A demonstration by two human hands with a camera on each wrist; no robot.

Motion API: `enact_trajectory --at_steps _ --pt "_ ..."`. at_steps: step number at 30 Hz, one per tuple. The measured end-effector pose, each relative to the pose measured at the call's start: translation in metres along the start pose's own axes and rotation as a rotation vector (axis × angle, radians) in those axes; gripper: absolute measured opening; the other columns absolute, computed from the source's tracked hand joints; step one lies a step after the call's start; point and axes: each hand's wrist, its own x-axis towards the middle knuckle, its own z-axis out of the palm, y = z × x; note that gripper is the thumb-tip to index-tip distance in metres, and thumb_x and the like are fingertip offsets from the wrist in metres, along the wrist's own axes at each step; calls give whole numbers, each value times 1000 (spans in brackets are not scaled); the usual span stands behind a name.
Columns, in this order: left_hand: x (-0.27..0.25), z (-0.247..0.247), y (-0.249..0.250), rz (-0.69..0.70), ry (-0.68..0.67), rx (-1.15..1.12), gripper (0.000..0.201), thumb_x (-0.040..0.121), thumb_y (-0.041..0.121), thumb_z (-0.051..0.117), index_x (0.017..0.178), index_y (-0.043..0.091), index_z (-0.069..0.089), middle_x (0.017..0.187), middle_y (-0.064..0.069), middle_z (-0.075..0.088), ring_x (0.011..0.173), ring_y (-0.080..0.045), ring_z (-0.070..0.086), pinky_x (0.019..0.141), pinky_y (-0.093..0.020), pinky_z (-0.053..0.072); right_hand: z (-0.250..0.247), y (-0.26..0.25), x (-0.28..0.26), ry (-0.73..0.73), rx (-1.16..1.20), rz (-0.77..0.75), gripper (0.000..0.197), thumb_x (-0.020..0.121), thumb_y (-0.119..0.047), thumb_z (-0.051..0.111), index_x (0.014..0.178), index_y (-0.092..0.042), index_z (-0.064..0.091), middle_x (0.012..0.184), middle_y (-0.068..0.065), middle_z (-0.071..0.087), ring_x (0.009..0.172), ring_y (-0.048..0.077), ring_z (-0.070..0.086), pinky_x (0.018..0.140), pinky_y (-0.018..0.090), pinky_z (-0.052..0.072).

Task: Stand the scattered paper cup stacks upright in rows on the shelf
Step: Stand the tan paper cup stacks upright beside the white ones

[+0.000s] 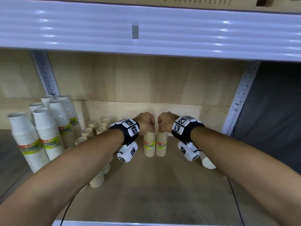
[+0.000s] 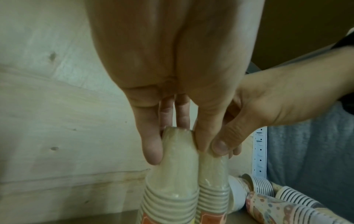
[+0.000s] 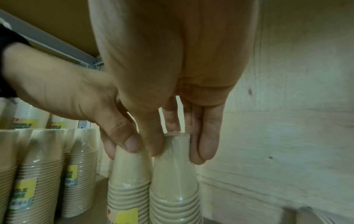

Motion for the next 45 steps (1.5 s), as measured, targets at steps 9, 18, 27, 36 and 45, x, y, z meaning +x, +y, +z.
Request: enact_trajectory --at_steps 9,18,27,36,45 --pt "-33 -22 13 -62 -135 116 27 78 10 76 104 15 72 102 -5 67 79 -17 64 59 -25 55 -4 -22 -15 -76 -27 -87 38 81 -20 73 118 -11 67 108 9 68 82 18 58 60 23 42" --pt "-91 -55 8 -206 -223 233 26 81 8 76 106 9 71 92 -8 67 64 -15 62 73 -33 59 -8 -68 -39 -166 -4 -186 29 80 -19 76 107 -9 69 70 -6 56 56 6 51 48 16 40" --pt "-151 -84 -14 -311 -336 346 25 80 11 77 102 5 68 75 -7 59 60 -18 57 60 -24 52 0 -133 -56 -288 38 -305 29 75 -20 79 95 -2 70 65 -3 60 52 10 56 55 23 48" --pt "-202 -102 -41 -400 -378 371 31 83 14 76 110 2 65 81 -8 61 50 -10 58 54 -20 52 15 -192 -78 -346 78 -424 28 77 -18 79 94 1 69 68 7 65 54 21 63 54 28 54" --pt "-231 -110 -66 -485 -271 354 40 81 15 78 117 1 66 75 -4 62 56 -14 61 56 -22 52 18 -225 -85 -227 58 -492 32 76 -29 80 90 -2 71 56 1 59 51 15 57 55 28 52"
